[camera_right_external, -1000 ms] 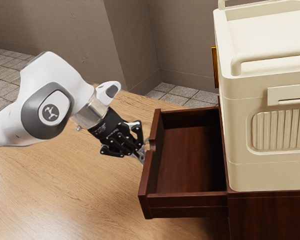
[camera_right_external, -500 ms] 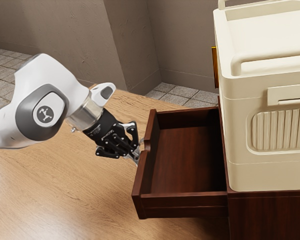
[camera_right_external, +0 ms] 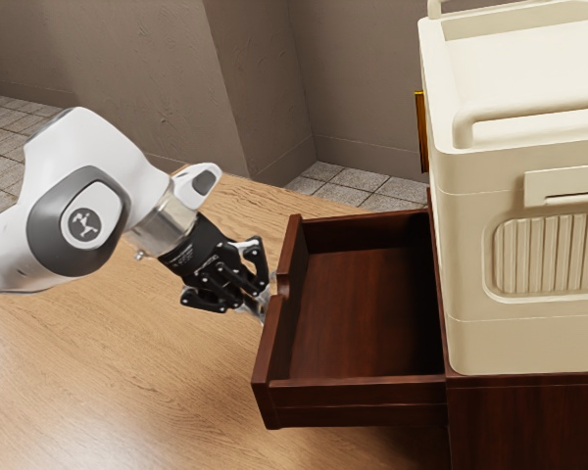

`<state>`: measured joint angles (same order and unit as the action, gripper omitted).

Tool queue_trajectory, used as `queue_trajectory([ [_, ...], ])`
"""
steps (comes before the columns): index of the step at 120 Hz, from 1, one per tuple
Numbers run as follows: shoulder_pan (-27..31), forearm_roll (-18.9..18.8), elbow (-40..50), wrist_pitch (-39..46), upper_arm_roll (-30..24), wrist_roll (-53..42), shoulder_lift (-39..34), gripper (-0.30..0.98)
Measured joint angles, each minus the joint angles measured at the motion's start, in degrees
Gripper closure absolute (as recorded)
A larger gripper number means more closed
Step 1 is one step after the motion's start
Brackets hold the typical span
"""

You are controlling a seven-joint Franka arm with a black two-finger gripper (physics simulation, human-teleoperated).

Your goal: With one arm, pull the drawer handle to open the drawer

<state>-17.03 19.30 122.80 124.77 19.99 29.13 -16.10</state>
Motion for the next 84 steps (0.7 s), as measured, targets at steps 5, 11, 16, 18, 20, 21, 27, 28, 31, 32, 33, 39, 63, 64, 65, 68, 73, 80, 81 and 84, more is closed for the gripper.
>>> queue_trajectory([
  [5, 0.0, 0.1, 0.0, 0.0, 0.1, -0.1, -0.1, 0.67],
  [11, 0.0, 0.3, 0.0, 0.1, 0.2, -0.3, -0.4, 0.65],
  [16, 0.1, 0.4, 0.1, 0.1, 0.3, -0.5, -0.6, 0.64],
  [18, 0.1, 0.4, 0.2, 0.1, 0.3, -0.5, -0.8, 0.64],
  [20, 0.1, 0.4, 0.3, 0.1, 0.3, -0.6, -0.9, 0.64],
  [21, 0.1, 0.4, 0.3, 0.1, 0.3, -0.6, -1.0, 0.63],
  [27, 0.1, 0.4, 0.4, 0.1, 0.6, -0.8, -1.3, 0.63],
  [28, 0.1, 0.4, 0.4, 0.1, 0.6, -0.8, -1.3, 0.62],
  [31, 0.1, 0.3, 0.6, 0.1, 0.7, -0.8, -1.7, 0.62],
  [32, 0.1, 0.3, 0.6, 0.1, 0.8, -0.9, -1.8, 0.62],
  [33, 0.1, 0.3, 0.7, 0.1, 0.8, -0.9, -1.9, 0.62],
  [39, 0.1, 0.1, 1.2, 0.1, 1.0, -1.0, -2.8, 0.61],
  [63, 0.0, -1.8, -0.2, -0.5, 0.2, -1.1, -4.7, 0.5],
  [64, 0.0, -2.0, -0.7, -0.6, 0.0, -1.1, -4.5, 0.49],
  [65, 0.0, -2.3, -1.2, -0.8, -0.1, -1.1, -4.2, 0.47],
  [68, 0.0, -3.3, -3.2, -1.6, -0.4, -1.2, -3.2, 0.42],
  [73, 0.0, -5.8, -8.1, -3.9, -0.6, -1.2, -1.2, 0.35],
  [80, 0.0, -9.9, -14.9, -8.4, -0.6, -1.2, 1.5, 0.27],
  [81, 0.0, -10.4, -15.7, -9.1, -0.6, -1.2, 1.9, 0.26],
  [84, 0.0, -11.8, -17.7, -11.1, -0.6, -1.3, 2.7, 0.23],
])
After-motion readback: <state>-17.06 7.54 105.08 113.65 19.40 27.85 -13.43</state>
